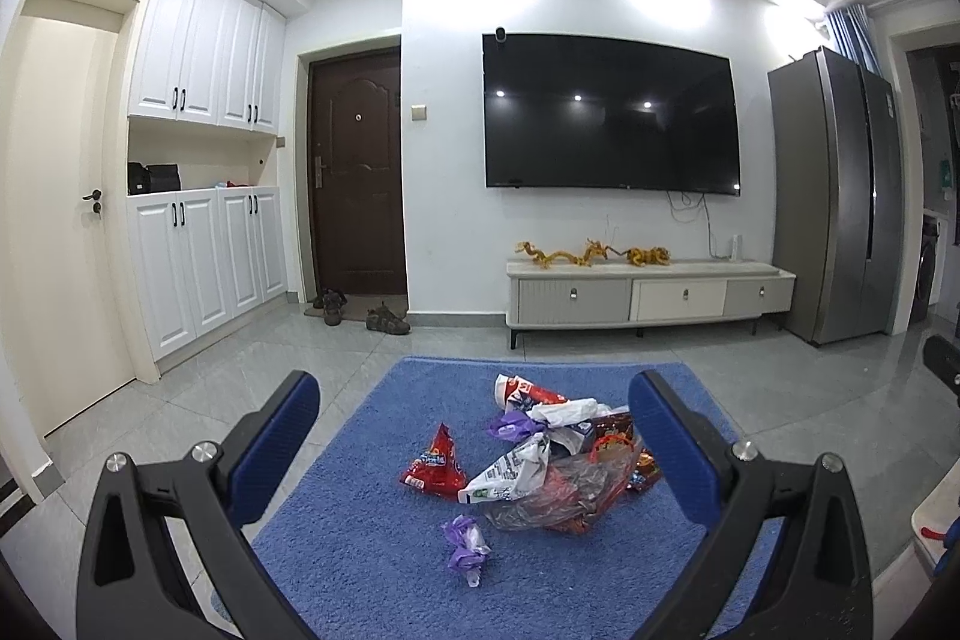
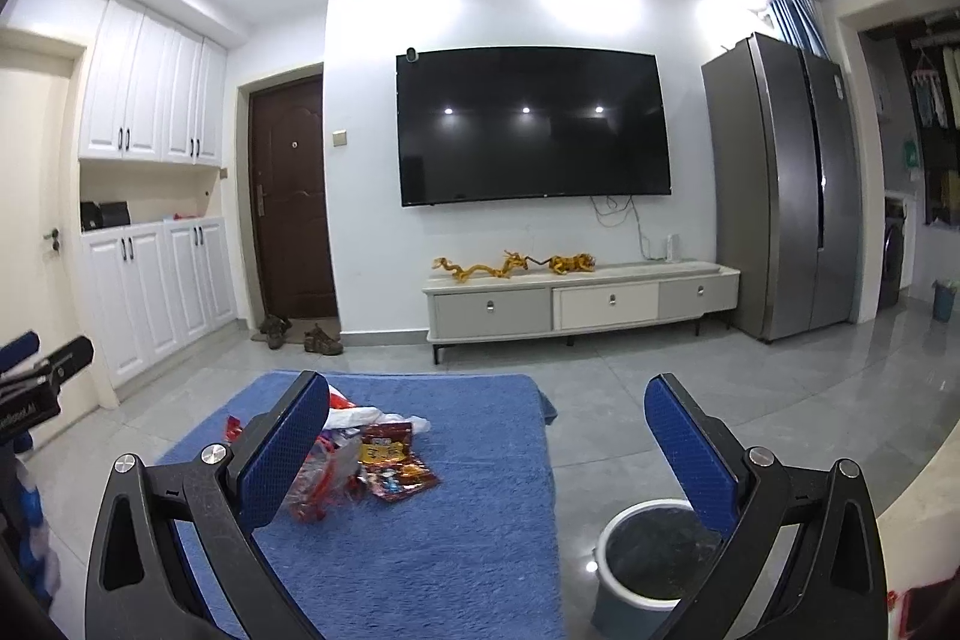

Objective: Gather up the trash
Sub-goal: 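Grasp the purple wrapper with the left tool while the right grasps the brown snack bag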

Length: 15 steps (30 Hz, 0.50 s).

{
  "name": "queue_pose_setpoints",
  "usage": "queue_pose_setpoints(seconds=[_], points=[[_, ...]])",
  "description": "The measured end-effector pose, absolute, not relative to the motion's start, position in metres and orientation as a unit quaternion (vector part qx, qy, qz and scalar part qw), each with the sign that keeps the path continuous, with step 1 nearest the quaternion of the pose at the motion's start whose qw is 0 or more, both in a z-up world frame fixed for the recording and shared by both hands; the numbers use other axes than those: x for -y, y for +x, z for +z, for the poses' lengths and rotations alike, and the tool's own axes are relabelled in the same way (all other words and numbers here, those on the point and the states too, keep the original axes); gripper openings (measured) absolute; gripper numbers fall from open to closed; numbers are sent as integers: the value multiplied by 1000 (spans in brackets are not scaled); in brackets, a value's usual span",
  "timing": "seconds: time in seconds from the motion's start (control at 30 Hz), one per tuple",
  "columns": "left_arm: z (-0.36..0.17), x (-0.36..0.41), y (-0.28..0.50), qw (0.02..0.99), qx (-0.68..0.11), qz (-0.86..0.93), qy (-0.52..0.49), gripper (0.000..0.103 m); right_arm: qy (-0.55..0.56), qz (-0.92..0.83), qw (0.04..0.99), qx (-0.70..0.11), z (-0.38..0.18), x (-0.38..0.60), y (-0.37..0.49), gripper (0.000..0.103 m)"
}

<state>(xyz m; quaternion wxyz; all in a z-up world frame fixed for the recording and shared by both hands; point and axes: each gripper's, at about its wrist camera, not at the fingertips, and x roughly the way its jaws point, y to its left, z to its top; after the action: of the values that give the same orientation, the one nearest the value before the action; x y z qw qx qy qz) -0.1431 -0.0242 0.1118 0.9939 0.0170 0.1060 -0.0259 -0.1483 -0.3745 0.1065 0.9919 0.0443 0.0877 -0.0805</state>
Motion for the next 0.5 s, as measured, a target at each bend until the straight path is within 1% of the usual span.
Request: queue_pose_setpoints(seconds=[0.17, 0.27, 0.37, 0.5], points=[[103, 11, -116, 991, -129, -25, 6, 103, 37, -95, 991, -81, 104, 376, -141, 103], [91, -4, -92, 987, -159, -21, -8, 103, 39, -68, 991, -112, 96, 379, -119, 103], [65, -18, -62, 977, -212, -22, -17, 103, 36, -43, 989, -135, 80, 379, -94, 103], [15, -18, -29, 955, -294, -47, -12, 103, 46, 13, 984, -172, 49, 378, -52, 103]])
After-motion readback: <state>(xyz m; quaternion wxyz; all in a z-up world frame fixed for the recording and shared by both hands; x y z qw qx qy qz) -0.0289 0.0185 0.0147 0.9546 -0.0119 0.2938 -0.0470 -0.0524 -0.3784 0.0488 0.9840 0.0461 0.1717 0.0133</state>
